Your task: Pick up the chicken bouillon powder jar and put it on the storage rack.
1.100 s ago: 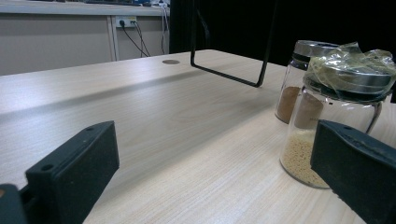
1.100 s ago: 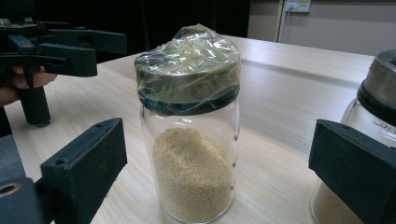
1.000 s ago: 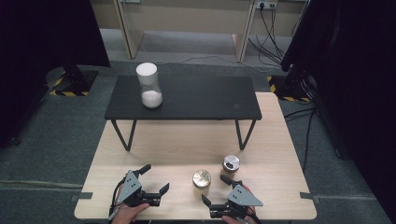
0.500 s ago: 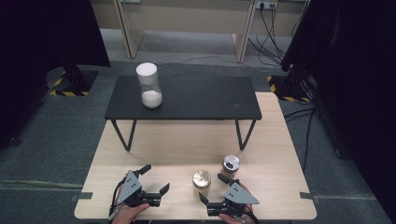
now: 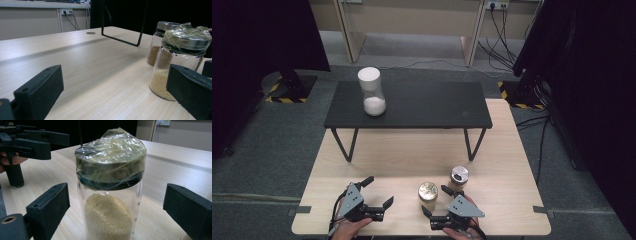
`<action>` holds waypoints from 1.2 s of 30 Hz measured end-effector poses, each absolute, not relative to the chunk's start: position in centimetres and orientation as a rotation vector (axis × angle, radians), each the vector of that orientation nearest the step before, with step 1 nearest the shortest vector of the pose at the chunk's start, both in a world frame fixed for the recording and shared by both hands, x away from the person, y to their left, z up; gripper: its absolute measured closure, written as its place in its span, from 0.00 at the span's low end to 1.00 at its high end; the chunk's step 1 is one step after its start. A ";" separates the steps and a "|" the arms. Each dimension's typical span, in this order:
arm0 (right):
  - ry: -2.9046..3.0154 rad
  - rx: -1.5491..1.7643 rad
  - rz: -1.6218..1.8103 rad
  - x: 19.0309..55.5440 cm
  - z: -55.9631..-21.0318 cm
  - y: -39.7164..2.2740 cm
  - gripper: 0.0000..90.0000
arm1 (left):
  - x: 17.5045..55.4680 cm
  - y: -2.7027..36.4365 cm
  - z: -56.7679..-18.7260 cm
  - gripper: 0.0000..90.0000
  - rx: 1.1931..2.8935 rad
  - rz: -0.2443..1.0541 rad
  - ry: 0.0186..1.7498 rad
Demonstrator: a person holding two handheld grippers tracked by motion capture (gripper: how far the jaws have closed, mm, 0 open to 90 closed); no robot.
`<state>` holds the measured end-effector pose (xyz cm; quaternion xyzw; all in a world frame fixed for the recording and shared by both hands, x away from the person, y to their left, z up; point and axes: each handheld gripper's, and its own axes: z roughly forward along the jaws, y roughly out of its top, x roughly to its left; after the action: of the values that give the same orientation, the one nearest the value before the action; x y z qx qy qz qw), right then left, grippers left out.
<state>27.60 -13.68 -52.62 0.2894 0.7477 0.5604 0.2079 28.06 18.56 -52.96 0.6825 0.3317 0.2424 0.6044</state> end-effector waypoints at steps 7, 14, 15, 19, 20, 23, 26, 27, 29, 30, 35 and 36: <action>2.088 0.792 1.560 27.8 -52.6 -13.3 0.11 | 28.0 18.6 -53.0 0.01 1.579 0.560 0.767; 2.098 0.781 1.555 28.1 -52.6 -12.8 0.15 | 28.0 18.5 -53.0 0.01 1.579 0.559 0.767; 2.098 0.780 1.554 28.1 -52.6 -12.8 0.16 | 28.0 18.5 -52.9 0.01 1.579 0.559 0.766; 2.102 0.775 1.550 28.3 -52.6 -12.6 0.18 | 28.0 18.5 -53.0 0.01 1.579 0.558 0.767; 2.104 0.774 1.545 28.4 -52.6 -12.5 0.20 | 28.0 18.5 -52.9 0.01 1.579 0.559 0.767; 2.107 0.778 1.531 28.5 -52.6 -12.4 0.23 | 28.0 18.5 -52.9 0.01 1.579 0.558 0.767; 2.122 0.783 1.514 28.7 -52.6 -12.2 0.27 | 28.0 18.5 -52.9 0.01 1.579 0.557 0.767; 2.128 0.785 1.510 28.7 -52.6 -12.2 0.28 | 28.0 18.5 -53.0 0.01 1.579 0.556 0.767; 2.139 0.787 1.509 28.8 -52.6 -12.1 0.31 | 28.0 18.5 -53.0 0.01 1.579 0.556 0.766; 2.144 0.789 1.512 28.8 -52.6 -12.0 0.33 | 28.0 18.5 -53.0 0.01 1.579 0.556 0.766; 2.151 0.797 1.504 28.8 -52.5 -11.9 0.34 | 28.0 18.5 -52.9 0.01 1.579 0.555 0.766; 2.150 0.797 1.504 28.8 -52.5 -11.8 0.34 | 28.0 18.5 -52.9 0.01 1.579 0.555 0.766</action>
<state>28.75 -11.84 -52.45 0.2849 0.7684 0.5376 0.1984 28.01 18.51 -52.94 0.6828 0.3311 0.2400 0.6055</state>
